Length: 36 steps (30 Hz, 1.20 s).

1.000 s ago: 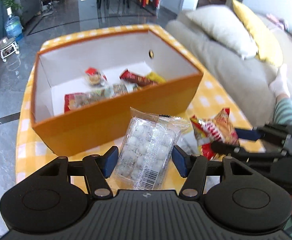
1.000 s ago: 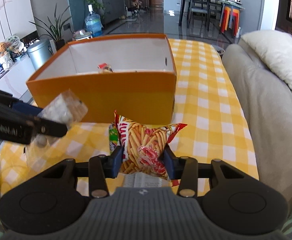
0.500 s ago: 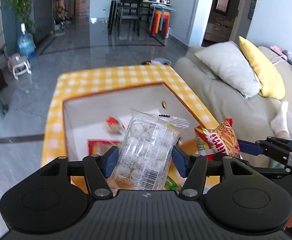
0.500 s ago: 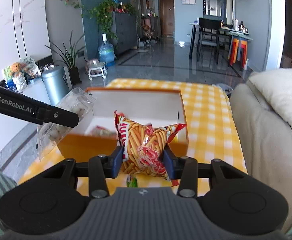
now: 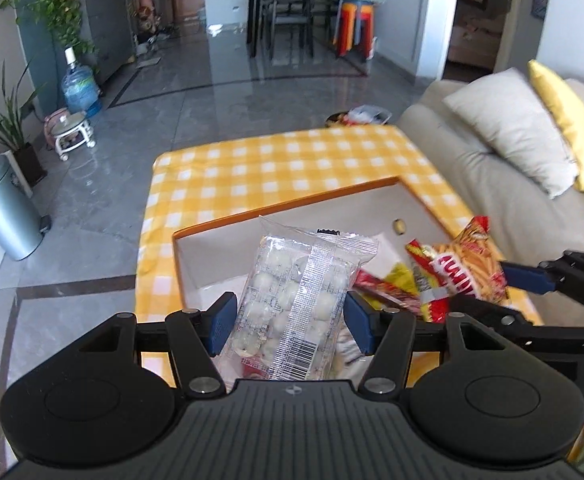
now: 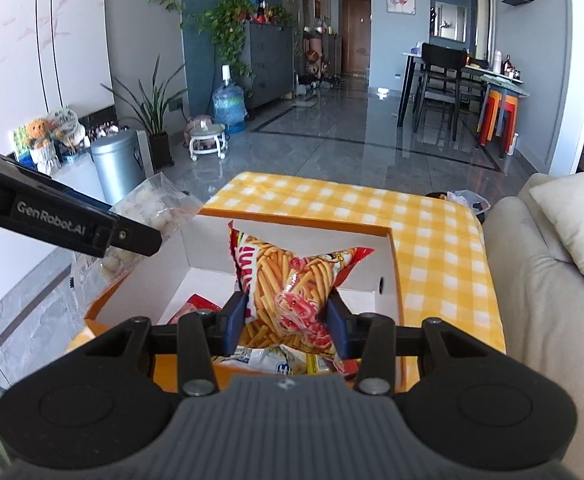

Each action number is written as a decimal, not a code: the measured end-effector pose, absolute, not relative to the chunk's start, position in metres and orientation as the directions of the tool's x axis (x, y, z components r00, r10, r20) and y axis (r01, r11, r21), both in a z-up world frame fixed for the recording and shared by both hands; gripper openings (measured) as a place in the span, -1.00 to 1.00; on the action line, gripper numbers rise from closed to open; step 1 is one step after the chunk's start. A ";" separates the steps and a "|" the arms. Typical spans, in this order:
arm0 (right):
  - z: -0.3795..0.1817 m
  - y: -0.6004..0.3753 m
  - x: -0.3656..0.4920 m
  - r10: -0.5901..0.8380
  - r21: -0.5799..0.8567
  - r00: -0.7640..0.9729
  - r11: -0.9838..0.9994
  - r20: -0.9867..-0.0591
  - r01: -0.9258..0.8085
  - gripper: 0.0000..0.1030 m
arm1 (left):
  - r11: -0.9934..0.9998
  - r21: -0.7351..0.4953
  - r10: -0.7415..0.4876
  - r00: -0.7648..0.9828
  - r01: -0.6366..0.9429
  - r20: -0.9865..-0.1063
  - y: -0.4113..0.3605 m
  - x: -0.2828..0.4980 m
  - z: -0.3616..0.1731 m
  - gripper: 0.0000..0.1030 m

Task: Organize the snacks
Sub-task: 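Carry the candy pack and stick-snack bag into the orange box and release both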

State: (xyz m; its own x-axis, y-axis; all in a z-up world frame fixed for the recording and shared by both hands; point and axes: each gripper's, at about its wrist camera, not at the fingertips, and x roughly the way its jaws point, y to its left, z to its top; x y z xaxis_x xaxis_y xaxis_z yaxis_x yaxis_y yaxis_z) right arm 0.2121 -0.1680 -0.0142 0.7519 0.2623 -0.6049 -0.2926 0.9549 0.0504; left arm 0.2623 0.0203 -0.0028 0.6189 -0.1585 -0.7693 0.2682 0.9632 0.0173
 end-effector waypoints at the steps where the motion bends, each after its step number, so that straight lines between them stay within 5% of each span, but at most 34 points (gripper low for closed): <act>1: -0.016 -0.164 0.219 0.256 0.043 0.747 0.955 -0.613 -0.293 -0.20 | 0.964 0.027 -0.147 0.612 0.265 -0.777 0.022 0.267 -0.007 0.30; 21: -0.079 -0.136 0.310 0.161 -0.058 0.613 0.945 -0.773 -0.322 -0.20 | 0.935 0.195 0.022 0.503 0.295 -0.864 0.002 0.323 -0.071 0.22; 23: -0.085 -0.133 0.315 0.157 -0.061 0.600 0.943 -0.784 -0.327 -0.20 | 0.934 0.192 0.020 0.492 0.302 -0.871 0.000 0.326 -0.075 0.13; 24: -0.087 -0.133 0.317 0.156 -0.062 0.595 0.942 -0.789 -0.329 -0.20 | 0.935 0.178 0.008 0.482 0.308 -0.876 -0.001 0.327 -0.077 -0.25; 25: -0.088 -0.133 0.318 0.154 -0.063 0.594 0.942 -0.790 -0.328 -0.19 | 0.935 0.177 0.012 0.471 0.309 -0.882 -0.001 0.330 -0.081 -0.36; 36: -0.098 -0.129 0.328 0.122 -0.072 0.558 0.947 -0.821 -0.313 -0.18 | 0.939 0.177 0.022 0.461 0.295 -0.887 0.000 0.329 -0.084 -0.24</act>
